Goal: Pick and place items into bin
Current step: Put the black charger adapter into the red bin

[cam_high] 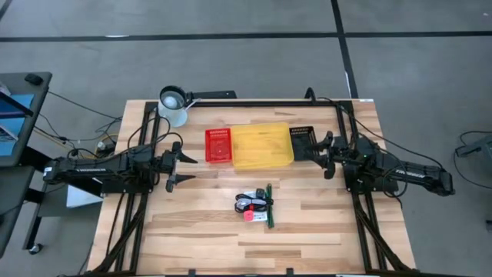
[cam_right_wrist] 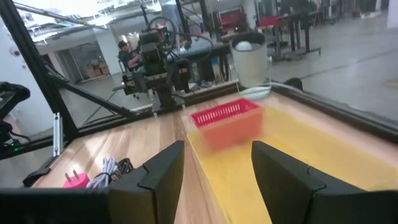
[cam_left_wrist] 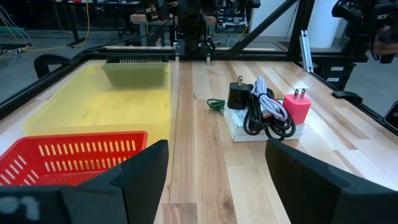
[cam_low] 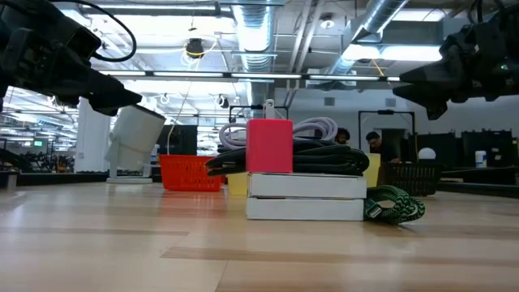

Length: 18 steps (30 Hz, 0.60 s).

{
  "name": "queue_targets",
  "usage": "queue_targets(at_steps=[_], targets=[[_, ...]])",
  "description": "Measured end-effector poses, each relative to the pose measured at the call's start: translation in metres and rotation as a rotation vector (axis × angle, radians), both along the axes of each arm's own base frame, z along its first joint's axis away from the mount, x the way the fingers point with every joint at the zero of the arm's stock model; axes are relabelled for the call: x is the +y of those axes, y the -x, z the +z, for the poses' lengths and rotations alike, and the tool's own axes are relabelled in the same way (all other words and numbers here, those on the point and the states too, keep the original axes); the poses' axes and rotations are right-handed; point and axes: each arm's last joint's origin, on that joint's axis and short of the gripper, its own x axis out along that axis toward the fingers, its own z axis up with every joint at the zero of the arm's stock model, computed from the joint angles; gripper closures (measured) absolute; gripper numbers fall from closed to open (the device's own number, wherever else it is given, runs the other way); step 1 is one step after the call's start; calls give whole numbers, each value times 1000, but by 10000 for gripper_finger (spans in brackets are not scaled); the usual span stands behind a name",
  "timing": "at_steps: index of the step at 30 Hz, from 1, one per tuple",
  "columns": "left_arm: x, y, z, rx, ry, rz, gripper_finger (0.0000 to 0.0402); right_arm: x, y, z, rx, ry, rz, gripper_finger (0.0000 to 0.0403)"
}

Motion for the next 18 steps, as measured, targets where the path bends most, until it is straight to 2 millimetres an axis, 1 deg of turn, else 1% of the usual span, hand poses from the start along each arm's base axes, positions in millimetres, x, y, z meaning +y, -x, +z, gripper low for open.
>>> queue_targets(at_steps=[8,15,18], targets=[[0,0,0,1,0,0,140,0,1,15,-148,64,-16,221],[0,0,0,0,0,0,140,-5,4,27,-251,163,-211,221],[0,0,0,0,0,0,140,-5,7,34,-326,174,-253,221]])
